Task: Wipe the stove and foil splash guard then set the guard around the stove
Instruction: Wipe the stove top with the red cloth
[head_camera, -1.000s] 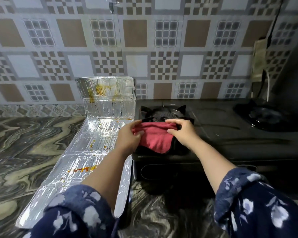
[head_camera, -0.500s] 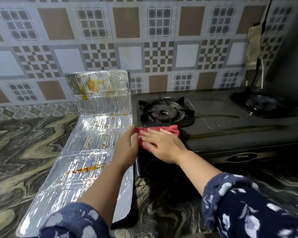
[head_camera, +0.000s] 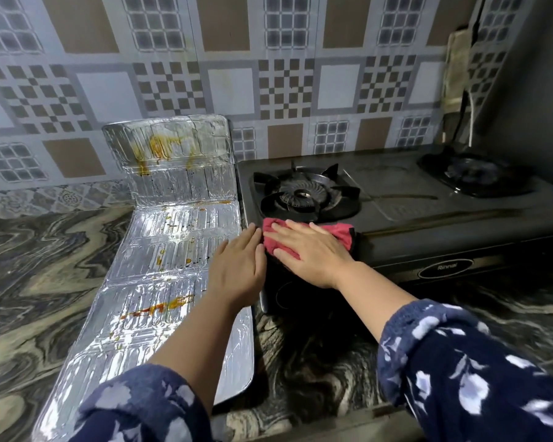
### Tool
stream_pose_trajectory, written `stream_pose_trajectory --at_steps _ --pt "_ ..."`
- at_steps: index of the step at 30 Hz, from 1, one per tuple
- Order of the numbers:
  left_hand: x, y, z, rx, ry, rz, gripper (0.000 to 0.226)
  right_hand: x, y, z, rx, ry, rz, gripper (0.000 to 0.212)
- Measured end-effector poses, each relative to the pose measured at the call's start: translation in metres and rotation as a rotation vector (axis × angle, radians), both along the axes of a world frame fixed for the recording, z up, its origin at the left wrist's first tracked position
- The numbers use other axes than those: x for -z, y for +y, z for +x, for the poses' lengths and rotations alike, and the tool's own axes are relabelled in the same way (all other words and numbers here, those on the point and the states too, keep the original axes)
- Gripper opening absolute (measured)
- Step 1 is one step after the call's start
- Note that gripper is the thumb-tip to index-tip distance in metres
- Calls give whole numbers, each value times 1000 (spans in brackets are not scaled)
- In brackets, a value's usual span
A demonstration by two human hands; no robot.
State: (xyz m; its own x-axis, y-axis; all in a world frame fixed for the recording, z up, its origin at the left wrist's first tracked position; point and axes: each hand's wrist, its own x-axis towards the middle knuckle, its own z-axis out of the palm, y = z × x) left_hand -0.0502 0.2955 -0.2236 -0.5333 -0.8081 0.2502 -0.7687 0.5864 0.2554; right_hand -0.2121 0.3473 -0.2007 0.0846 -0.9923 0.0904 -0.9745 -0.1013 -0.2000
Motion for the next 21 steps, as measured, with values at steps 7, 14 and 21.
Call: stream_pose_trajectory --at_steps 7,14,21 --pt "-12 -7 8 63 -140 -108 88 8 31 -27 221 37 -43 52" --pt "-19 -7 6 72 -178 -122 73 3 4 20 211 4 1 50" --pt "-34 1 -18 107 -191 -132 65 3 29 -33 265 4 27 54"
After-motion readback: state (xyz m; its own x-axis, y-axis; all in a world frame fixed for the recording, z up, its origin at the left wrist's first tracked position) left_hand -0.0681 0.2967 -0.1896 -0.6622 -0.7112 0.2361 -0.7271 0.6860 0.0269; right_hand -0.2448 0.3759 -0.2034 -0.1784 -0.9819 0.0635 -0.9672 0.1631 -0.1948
